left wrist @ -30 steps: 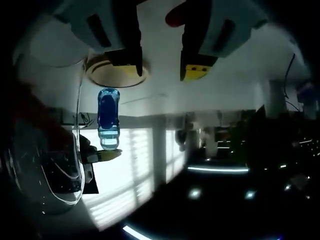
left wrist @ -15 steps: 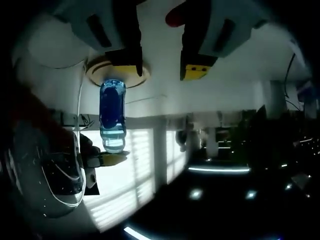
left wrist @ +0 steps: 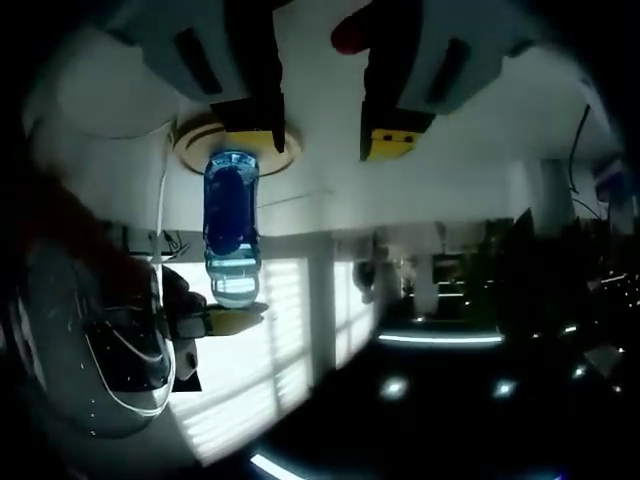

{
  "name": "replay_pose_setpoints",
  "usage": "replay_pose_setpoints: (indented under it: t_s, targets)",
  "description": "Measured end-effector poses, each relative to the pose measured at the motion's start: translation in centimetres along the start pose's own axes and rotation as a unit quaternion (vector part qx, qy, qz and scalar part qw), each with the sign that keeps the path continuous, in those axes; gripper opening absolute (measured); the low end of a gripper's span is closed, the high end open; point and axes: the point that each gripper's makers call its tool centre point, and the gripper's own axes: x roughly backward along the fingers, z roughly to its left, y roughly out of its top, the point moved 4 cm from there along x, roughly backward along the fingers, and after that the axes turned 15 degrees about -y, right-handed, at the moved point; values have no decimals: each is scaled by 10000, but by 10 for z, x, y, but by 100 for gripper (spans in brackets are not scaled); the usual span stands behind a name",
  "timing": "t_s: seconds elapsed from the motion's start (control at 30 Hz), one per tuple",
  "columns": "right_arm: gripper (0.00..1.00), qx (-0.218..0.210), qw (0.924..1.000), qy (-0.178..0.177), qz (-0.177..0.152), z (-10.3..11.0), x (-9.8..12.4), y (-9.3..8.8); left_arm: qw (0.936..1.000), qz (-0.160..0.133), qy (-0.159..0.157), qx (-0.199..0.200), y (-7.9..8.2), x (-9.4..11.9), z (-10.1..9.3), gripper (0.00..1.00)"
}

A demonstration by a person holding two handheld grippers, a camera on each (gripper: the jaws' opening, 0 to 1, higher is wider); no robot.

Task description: Open the cover put in the Mizone put the cover back on

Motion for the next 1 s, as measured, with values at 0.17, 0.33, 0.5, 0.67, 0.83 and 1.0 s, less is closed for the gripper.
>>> replay_pose_setpoints:
  t_s: [0.17,0.33,0.5,0.67,0.83,1.0]
  targets:
    - [25,-54,9999,86,-59,-2,3,-2,10000,-29,-5,12,1,0,0,25]
    - [25,-195,9992,272,-196,-5,4,-3,10000,24,-30,26,-2,-2,-1,25]
    - [25,-267,9990,280,-243,-2,4,-2,10000,72,-46,5,-4,-3,-3,25]
    - [25,-285,9990,268,-238,-2,4,-2,10000,62,-18,30,-3,-1,-1,25]
    - [25,-318,9989,262,-220,-1,4,-2,9999,109,-73,7,-4,-3,-3,25]
    - [25,-372,9987,271,-199,-1,4,-2,9999,21,-101,102,0,-2,-3,25]
